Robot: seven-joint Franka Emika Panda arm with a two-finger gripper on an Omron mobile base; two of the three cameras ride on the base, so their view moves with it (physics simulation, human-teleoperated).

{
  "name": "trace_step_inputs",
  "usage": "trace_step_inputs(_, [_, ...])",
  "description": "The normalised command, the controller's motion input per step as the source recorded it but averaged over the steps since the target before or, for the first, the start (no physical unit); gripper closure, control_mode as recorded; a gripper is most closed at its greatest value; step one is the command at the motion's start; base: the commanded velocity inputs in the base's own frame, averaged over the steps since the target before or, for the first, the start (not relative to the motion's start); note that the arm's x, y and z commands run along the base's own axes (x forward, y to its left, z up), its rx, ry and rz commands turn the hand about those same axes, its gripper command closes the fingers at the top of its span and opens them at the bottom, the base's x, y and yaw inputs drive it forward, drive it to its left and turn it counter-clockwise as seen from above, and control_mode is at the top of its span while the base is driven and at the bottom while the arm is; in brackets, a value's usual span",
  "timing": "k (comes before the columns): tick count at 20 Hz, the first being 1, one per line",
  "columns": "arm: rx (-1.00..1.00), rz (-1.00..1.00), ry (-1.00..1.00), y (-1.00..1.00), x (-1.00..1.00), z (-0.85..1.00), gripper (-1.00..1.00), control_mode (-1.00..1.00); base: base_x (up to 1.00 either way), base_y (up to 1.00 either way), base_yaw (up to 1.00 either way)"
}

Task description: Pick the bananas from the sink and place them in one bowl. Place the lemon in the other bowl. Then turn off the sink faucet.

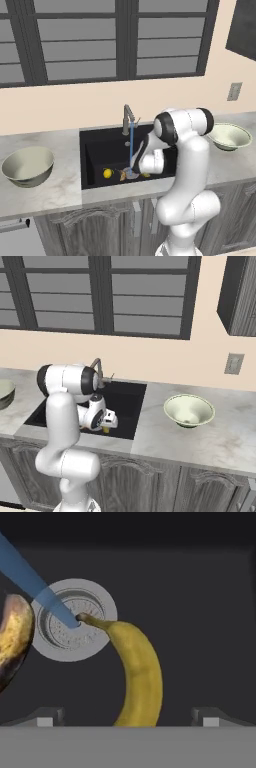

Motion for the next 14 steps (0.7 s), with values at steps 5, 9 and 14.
trace_step_inputs(5, [0.0,0.0,0.0,0.0,0.25,-0.31,-1.0,-1.0,0.0,0.0,0.0])
trace_step_inputs(9, [0.0,0.0,0.0,0.0,0.28,-0.29,-1.0,-1.0,0.0,0.0,0.0])
trace_step_inputs(14, [0.0,0.0,0.0,0.01,0.39,-0.27,-1.0,-1.0,0.0,0.0,0.0])
